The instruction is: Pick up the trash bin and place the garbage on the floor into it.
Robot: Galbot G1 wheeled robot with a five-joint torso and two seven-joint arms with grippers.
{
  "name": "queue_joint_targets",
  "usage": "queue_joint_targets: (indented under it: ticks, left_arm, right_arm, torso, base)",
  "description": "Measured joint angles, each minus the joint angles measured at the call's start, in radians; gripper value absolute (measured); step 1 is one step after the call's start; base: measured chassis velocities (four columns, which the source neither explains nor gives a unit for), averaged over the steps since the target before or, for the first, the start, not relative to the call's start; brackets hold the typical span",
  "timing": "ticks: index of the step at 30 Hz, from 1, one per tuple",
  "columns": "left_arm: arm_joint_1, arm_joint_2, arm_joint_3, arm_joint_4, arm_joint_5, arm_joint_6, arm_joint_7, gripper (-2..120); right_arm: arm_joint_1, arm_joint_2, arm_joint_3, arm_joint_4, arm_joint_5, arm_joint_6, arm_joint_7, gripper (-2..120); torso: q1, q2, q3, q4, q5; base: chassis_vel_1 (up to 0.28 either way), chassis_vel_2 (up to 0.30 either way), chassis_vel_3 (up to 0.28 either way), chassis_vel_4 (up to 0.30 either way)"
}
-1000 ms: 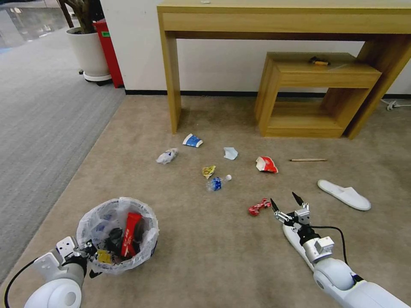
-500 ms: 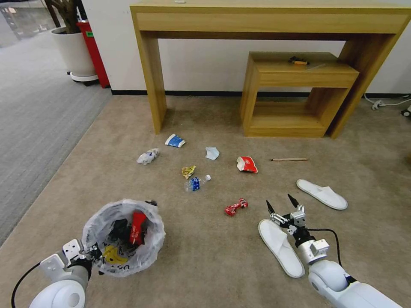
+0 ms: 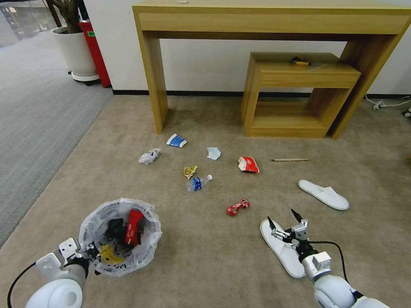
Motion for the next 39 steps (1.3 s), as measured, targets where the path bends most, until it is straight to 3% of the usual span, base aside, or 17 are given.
queue_joint_targets:
  ticks: [12,19,39]
  left_arm:
    - [0.006,0.005,-0.010,-0.010,-0.008,-0.002,0.001,0]
    - [0.002,0.004,-0.016,-0.024,-0.024,-0.002,-0.001,0]
    - [0.050,-0.018,-0.040,-0.102,-0.028,0.002,-0.005,0]
  right_arm:
    - [-0.137,-0.077,0.092,-0.020,0.003,0.016,0.005,100]
    - [-0.173,-0.062,0.110,-0.056,0.014,0.024,-0.014,100]
    - [0.050,0.055,-0.084,-0.283,0.087,0.030,-0.060,100]
  torso:
    - [0.000,0.000,0.000,0.0001,0.0000]
    - [0.000,0.000,0.000,-0.0001,0.0003]
    - [0.000,0.000,0.000,0.0002,-0.0003]
  base:
    - [0.000,0.000,0.000,0.000]
    - [0.000,0.000,0.000,0.000]
    - [0.000,0.000,0.000,0.000]
